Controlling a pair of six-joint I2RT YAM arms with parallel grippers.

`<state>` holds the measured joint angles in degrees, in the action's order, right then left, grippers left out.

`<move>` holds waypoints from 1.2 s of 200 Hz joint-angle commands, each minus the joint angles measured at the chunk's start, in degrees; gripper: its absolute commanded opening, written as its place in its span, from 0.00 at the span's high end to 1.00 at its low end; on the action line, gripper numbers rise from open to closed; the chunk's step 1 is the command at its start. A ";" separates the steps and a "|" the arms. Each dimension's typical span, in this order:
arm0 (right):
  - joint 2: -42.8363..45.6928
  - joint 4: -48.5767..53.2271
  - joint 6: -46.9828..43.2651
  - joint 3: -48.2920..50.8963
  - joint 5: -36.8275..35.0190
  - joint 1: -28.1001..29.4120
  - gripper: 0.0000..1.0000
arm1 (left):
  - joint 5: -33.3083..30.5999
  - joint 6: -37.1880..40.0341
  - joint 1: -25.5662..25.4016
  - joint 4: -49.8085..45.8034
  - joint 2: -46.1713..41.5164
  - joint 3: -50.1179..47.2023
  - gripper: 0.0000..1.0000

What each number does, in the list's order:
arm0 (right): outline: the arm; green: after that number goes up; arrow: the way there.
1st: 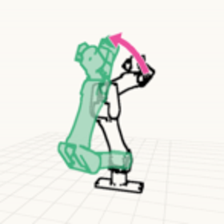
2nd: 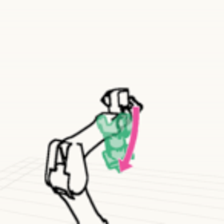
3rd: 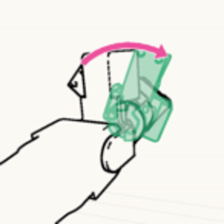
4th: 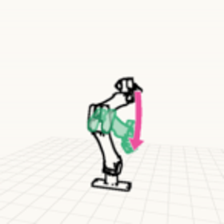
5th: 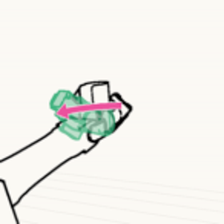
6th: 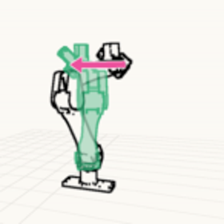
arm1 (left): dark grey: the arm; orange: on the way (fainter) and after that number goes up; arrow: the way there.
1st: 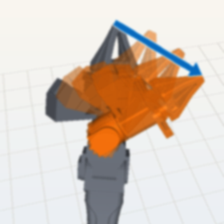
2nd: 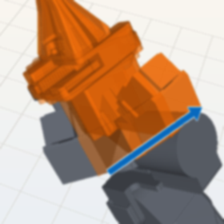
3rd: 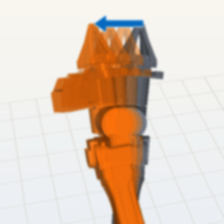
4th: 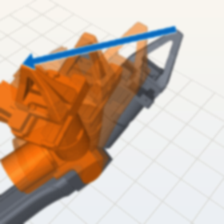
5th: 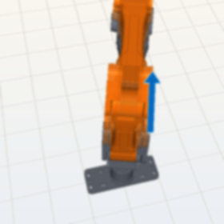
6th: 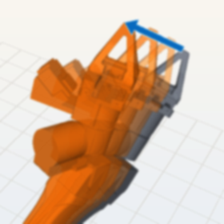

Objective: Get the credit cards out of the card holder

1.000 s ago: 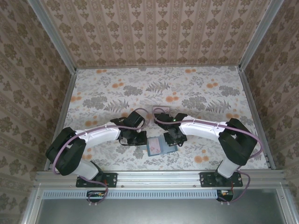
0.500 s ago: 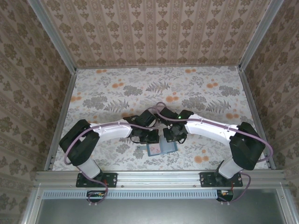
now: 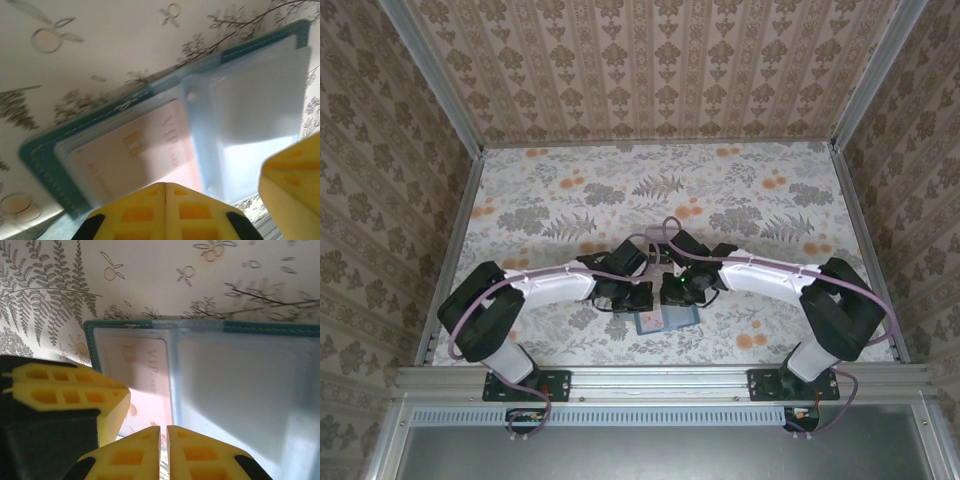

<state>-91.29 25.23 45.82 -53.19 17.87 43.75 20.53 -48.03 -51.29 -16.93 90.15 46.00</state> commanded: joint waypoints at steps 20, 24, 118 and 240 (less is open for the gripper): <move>-4.53 -5.15 1.51 -1.45 5.16 -0.20 0.86 | -0.85 -1.39 1.01 -0.23 -2.18 -3.25 0.94; -4.94 -5.27 1.46 -1.61 5.29 -0.24 0.86 | -0.85 -1.45 0.94 0.00 -2.13 -3.45 0.94; -9.21 -3.06 -0.37 -2.91 2.72 -0.50 0.75 | -0.76 -0.42 1.77 0.00 -0.87 -4.69 0.94; -5.51 -1.28 -1.03 -3.33 2.20 -0.44 0.74 | -1.20 0.55 2.25 -1.91 -1.45 -4.54 0.94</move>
<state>-99.26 23.33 44.14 -55.92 19.73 43.64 20.80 -48.40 -49.71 -16.23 88.86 42.39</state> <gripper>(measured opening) 0.264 0.061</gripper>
